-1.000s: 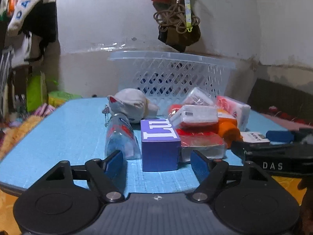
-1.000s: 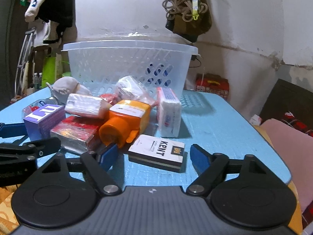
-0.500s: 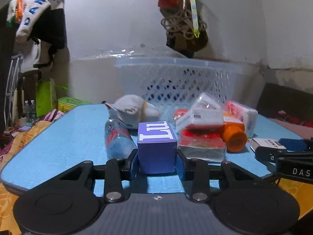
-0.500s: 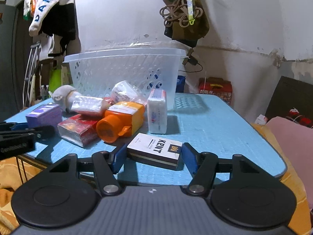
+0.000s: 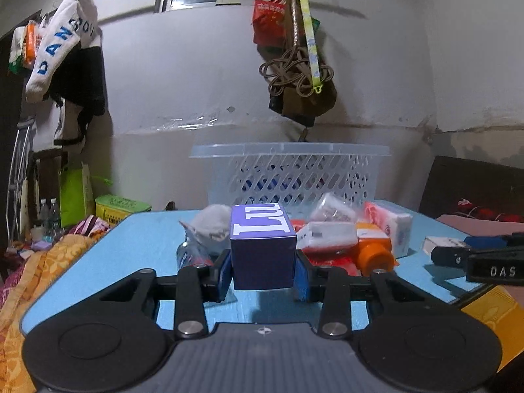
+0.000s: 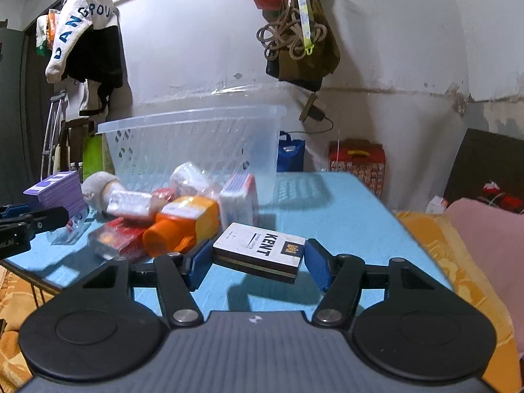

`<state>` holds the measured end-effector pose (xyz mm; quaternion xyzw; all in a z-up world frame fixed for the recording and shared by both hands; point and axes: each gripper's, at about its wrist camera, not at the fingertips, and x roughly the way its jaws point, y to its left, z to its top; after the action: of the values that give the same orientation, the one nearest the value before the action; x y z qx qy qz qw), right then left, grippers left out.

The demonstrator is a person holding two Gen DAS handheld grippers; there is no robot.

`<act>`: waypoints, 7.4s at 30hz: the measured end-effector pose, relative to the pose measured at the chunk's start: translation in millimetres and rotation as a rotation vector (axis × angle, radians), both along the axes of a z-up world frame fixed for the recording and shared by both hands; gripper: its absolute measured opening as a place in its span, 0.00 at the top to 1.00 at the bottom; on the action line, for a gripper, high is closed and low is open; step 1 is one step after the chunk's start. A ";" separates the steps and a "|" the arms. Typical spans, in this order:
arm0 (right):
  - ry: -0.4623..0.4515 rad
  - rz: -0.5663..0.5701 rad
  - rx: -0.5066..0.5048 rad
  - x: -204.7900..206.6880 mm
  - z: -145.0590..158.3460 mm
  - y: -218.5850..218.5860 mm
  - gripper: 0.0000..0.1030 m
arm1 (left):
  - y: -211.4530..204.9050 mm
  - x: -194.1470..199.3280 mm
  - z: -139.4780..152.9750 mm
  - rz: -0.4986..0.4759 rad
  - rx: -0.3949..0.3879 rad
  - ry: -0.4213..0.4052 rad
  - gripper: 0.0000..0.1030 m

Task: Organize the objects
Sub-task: 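Carry both items over the basket and open both tools to drop them, then move the right tool to the white tissue pack while the left approaches the water bottle, then close the right tool on the tissue pack while the left grips the water bottle, then lift both items over the basket and open both tools to release them, then grasp the orange bottle with the right tool while the left grips the red-silver pack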

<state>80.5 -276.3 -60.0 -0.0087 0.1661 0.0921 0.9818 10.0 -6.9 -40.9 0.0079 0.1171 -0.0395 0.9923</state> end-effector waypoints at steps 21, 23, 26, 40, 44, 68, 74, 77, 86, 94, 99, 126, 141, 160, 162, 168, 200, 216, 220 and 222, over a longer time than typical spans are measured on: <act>-0.186 0.117 -0.008 73.8 131.4 11.8 0.37 | 15.3 69.0 110.7 -0.068 -0.012 -0.171 0.58; -0.138 0.147 -0.017 104.5 140.0 20.4 0.37 | 13.5 95.1 120.6 -0.086 -0.007 -0.136 0.58; -0.060 0.146 -0.094 150.8 137.7 37.9 0.37 | 8.2 141.2 126.2 -0.114 -0.005 -0.046 0.58; -0.059 0.142 -0.114 158.8 117.0 43.6 0.00 | 12.1 202.0 99.1 -0.076 -0.004 0.165 0.24; -0.094 0.136 -0.008 109.3 90.8 3.8 0.00 | 30.2 137.4 90.6 -0.094 -0.048 0.094 0.09; 0.055 0.008 -0.013 76.0 -7.0 19.9 0.51 | 57.1 88.0 -21.8 -0.004 -0.060 0.222 0.07; 0.059 0.011 -0.041 68.6 -11.9 21.3 0.72 | 55.7 84.8 -23.3 0.018 -0.031 0.201 0.38; 0.031 0.003 -0.018 56.9 -9.8 14.9 0.73 | 55.0 80.6 -21.1 0.010 -0.029 0.191 0.55; 0.022 -0.020 0.090 37.1 -7.2 -10.5 0.73 | 48.2 52.2 -8.9 -0.027 -0.014 0.073 0.57; 0.015 -0.014 0.109 32.7 -5.5 -12.3 0.73 | 42.0 38.8 -9.5 -0.074 -0.030 0.022 0.58; 0.016 -0.002 0.109 32.0 -5.7 -9.2 0.73 | 35.4 31.2 -11.0 -0.129 -0.033 -0.017 0.58; -0.001 0.020 0.109 24.6 4.5 -10.3 0.73 | 35.5 24.4 -19.0 -0.127 -0.025 0.049 0.57; -0.137 0.099 0.086 36.4 84.8 -6.8 0.73 | 44.1 55.6 75.9 -0.200 -0.069 -0.055 0.57; 0.011 0.099 0.013 174.5 112.8 36.4 0.00 | 9.4 249.2 126.3 -0.132 -0.130 0.223 0.00; -0.049 0.104 0.022 161.0 115.8 33.0 0.00 | 15.1 244.3 125.7 -0.109 -0.115 0.200 0.00; -0.053 0.137 0.095 112.6 98.8 17.2 0.00 | 24.1 212.0 116.3 -0.088 -0.089 0.152 0.00; 0.038 0.129 0.172 22.6 -8.6 9.2 0.33 | -19.9 75.9 -26.4 -0.192 0.012 0.189 0.36; 0.061 0.155 0.030 49.5 -14.8 62.0 0.18 | 17.8 47.6 -31.1 -0.094 0.044 0.128 0.13; 0.067 0.153 0.015 55.5 -12.0 65.6 0.18 | 13.5 52.5 -30.5 -0.114 0.044 0.122 0.13; 0.074 0.157 0.000 57.7 -11.9 66.9 0.25 | 12.3 54.7 -30.4 -0.125 0.038 0.124 0.13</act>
<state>138.2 -209.5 -71.9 -0.0185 0.2012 0.1690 0.9647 64.7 5.5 -71.3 0.0316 0.1782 -0.0994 0.9784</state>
